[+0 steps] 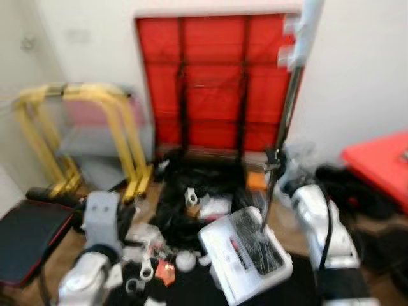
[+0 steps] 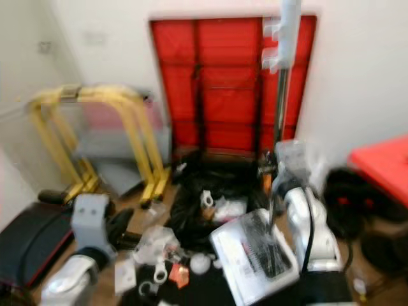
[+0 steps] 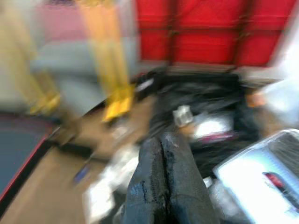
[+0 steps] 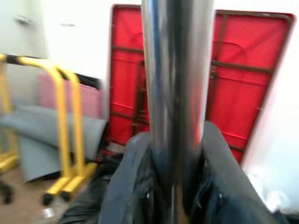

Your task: Sweep floor

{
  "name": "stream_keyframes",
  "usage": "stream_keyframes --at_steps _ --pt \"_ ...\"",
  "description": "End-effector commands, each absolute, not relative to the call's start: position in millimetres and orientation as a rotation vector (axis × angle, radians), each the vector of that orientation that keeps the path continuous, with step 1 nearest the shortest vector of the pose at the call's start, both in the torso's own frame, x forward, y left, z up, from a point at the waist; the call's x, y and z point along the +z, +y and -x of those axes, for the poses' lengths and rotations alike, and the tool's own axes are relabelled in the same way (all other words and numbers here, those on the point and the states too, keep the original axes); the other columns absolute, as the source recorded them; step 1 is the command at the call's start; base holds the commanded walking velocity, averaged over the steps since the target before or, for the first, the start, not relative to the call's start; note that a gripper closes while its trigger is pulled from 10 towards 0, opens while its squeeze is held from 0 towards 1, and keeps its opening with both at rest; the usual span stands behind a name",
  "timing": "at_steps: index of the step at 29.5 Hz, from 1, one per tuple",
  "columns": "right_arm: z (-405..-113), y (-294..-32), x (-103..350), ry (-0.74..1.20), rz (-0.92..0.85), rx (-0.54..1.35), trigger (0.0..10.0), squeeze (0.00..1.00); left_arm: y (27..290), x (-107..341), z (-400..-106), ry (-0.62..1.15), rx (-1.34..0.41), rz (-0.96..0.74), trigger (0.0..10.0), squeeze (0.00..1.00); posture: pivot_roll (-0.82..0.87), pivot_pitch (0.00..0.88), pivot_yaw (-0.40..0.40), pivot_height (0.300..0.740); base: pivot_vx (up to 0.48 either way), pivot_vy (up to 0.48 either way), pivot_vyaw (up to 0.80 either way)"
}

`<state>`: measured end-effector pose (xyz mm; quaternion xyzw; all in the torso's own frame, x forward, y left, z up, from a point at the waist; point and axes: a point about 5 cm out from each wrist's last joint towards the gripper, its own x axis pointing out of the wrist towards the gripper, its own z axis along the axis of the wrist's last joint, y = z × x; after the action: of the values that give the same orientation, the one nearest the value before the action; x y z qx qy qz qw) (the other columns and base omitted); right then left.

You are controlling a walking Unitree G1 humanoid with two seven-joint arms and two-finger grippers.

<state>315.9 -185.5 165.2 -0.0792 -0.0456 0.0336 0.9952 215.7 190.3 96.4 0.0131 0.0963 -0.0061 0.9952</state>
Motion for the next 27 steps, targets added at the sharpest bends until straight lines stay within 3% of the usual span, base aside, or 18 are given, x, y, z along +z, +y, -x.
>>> stream_keyframes --at_steps 1,27 --pt "-317.8 -177.8 180.5 -0.165 0.139 0.091 10.0 0.0 193.2 104.7 -220.3 0.154 0.043 -0.029 10.0 0.0 -0.1 0.0 0.018 0.74 0.0 0.0 0.0" --pt "-324.3 -184.3 174.7 -0.129 0.166 0.006 10.0 0.0 192.1 107.0 -218.4 0.143 0.013 -0.027 10.0 0.0 -0.1 0.014 0.012 0.74 0.0 0.0 0.0"
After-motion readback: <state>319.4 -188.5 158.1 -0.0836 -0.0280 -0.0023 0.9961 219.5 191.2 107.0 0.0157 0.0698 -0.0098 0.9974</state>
